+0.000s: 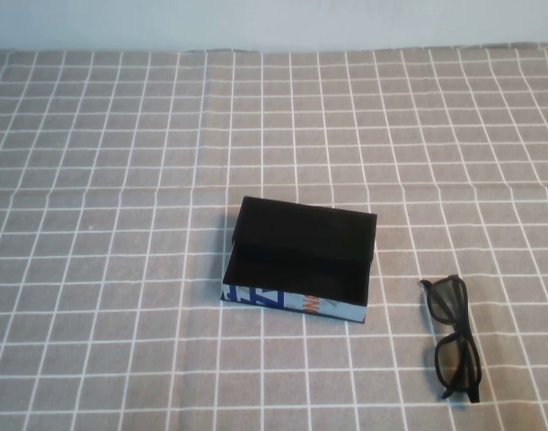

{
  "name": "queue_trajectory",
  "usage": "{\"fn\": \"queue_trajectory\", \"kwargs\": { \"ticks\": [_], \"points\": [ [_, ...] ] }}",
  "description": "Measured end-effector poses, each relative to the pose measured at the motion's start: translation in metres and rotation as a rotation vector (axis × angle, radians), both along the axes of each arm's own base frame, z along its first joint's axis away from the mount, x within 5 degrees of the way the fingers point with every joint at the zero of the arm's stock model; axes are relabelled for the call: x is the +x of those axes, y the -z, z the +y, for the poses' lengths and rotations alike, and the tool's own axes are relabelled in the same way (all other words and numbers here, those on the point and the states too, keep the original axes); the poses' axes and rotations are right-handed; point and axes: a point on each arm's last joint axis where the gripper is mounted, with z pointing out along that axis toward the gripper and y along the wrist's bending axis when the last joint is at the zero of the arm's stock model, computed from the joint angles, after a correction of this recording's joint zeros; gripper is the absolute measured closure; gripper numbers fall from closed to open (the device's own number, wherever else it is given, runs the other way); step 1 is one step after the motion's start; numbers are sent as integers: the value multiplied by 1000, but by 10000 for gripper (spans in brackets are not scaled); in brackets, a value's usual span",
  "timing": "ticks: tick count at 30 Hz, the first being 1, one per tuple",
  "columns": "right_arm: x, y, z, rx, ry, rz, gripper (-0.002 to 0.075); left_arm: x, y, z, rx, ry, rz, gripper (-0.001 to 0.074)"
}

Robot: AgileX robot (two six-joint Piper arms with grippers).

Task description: Take glasses out of glasses case

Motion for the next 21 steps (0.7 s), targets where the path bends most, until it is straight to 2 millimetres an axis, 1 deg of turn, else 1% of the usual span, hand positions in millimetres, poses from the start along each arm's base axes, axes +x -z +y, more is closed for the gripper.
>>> {"fn": "queue_trajectory", "kwargs": {
  "ticks": [9, 14, 17, 21],
  "points": [
    [-2, 9, 0, -1, 2, 105, 743, 0, 0, 0, 0, 0, 0, 739],
    [-2, 10, 0, -1, -2, 110, 743, 0, 0, 0, 0, 0, 0, 739],
    [-2, 10, 1, -50, -24, 106, 743, 0, 0, 0, 0, 0, 0, 739],
    [-2, 10, 3, -54, -41, 105, 743, 0, 0, 0, 0, 0, 0, 739]
  ]
}}
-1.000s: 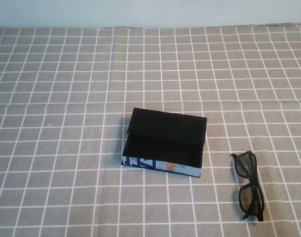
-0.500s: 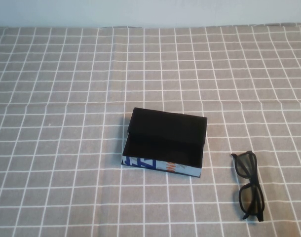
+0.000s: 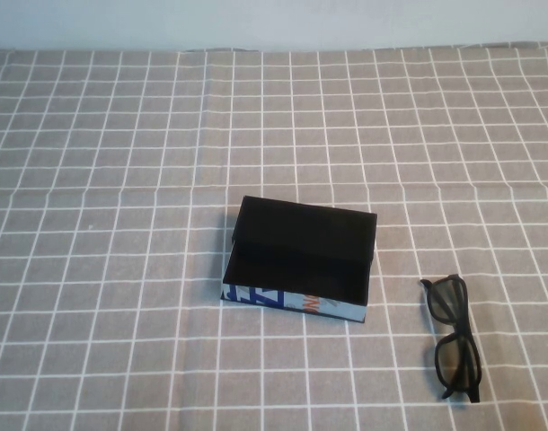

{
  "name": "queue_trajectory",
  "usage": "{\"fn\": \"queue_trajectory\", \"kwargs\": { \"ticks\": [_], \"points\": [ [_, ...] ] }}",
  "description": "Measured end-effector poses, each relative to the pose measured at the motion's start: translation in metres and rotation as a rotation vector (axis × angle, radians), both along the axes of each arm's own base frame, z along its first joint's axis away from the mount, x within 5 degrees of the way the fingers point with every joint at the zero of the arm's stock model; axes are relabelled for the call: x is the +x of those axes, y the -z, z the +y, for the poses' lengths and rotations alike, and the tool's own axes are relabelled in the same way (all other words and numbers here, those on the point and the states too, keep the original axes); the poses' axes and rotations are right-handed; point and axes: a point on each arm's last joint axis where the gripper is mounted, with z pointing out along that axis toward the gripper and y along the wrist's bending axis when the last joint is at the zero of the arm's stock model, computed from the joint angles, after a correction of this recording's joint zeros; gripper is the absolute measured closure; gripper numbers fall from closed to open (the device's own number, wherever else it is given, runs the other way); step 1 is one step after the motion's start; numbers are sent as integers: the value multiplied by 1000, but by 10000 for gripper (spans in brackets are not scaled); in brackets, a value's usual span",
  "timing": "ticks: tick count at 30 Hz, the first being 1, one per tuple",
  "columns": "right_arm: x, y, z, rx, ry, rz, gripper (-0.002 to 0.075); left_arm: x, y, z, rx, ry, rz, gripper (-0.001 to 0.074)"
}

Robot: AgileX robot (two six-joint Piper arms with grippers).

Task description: Take glasses out of glasses case

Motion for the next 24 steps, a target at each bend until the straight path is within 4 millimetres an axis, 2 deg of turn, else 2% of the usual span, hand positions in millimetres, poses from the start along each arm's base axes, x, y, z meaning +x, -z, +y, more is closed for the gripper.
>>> {"fn": "queue_trajectory", "kwargs": {
  "ticks": [24],
  "points": [
    [0, 0, 1, 2, -5, 0, 743, 0, 0, 0, 0, 0, 0, 739]
  ]
}}
